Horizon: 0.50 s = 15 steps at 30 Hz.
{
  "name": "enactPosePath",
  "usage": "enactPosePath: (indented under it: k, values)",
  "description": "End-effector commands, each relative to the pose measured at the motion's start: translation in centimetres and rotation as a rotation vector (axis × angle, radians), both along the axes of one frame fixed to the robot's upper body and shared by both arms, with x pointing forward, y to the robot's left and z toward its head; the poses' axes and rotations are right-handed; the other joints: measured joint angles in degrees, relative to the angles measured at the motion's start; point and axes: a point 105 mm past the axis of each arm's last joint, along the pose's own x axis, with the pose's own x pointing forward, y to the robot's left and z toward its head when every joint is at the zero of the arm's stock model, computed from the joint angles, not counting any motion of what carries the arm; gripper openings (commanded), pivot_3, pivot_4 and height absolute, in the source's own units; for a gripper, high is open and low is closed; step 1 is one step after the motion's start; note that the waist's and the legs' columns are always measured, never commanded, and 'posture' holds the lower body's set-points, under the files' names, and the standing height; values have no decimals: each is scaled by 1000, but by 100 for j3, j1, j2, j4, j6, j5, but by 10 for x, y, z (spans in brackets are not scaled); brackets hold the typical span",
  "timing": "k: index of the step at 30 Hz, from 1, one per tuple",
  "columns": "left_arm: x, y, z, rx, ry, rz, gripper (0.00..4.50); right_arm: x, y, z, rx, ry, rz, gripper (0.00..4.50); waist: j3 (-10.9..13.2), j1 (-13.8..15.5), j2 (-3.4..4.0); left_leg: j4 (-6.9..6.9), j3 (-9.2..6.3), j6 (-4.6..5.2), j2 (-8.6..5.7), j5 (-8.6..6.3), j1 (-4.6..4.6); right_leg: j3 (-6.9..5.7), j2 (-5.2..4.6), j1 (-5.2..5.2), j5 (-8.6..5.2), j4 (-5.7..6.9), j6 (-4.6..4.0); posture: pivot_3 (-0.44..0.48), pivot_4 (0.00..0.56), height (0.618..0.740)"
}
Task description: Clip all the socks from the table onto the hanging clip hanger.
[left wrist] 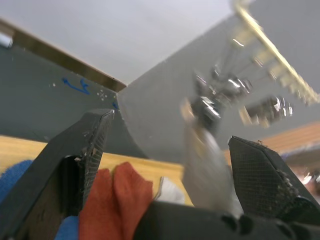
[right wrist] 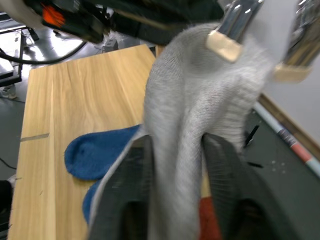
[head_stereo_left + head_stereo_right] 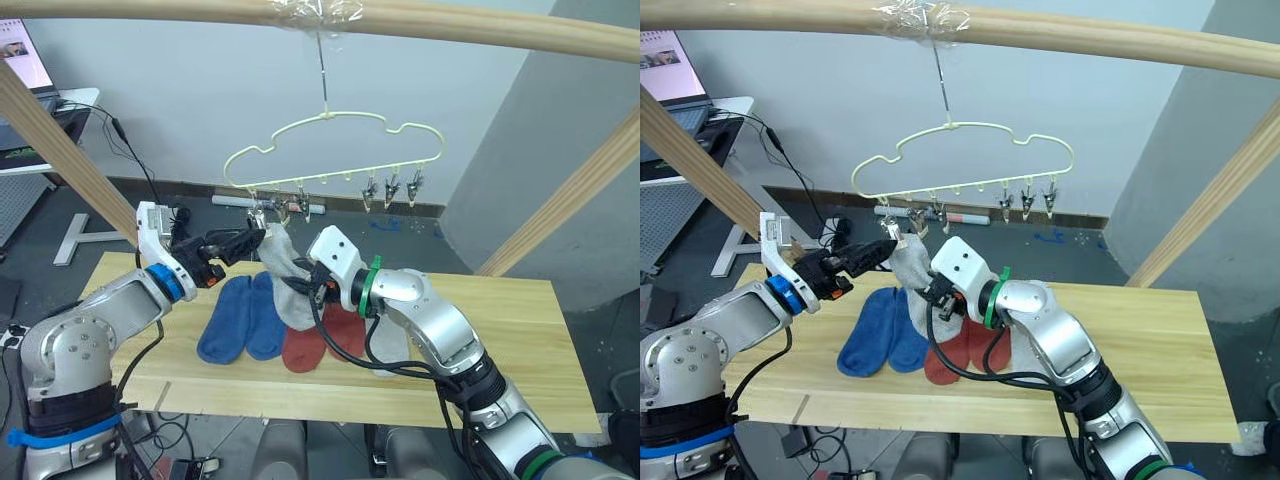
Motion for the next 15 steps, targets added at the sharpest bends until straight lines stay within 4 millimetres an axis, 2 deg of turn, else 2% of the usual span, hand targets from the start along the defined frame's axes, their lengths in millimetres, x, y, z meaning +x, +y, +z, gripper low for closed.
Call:
enactPosePath:
  k: [1,5,10,13,15]
  values:
    - [-8,-9,6,85,-93,-30,4218,-8,-13,3,14,-14,-3,3019,0,14,1,0,1,0,0,0,-1,0,0,-1,-4,-1,6,249,223,740]
    - [-16,-27,4,160,-167,-85,4218,-15,-41,-8,-21,9,-50,4463,0,70,1,-2,2,0,0,0,-1,1,0,-2,-18,-2,22,242,221,740]
    - [-11,-38,3,262,-278,-80,4218,-16,-62,-6,-24,5,-103,4463,0,58,1,-1,6,-1,7,1,5,7,2,-1,-21,0,22,213,214,740]
    - [3,-54,4,338,-409,-72,4218,-16,-78,15,36,-27,-137,4463,2,71,5,1,8,-3,4,4,6,9,11,0,-20,0,22,202,213,740]
    - [10,-58,9,351,-492,-50,3833,-17,-82,24,54,-44,-143,4500,1,91,3,5,7,-2,2,5,4,8,11,4,-20,-1,23,185,207,740]
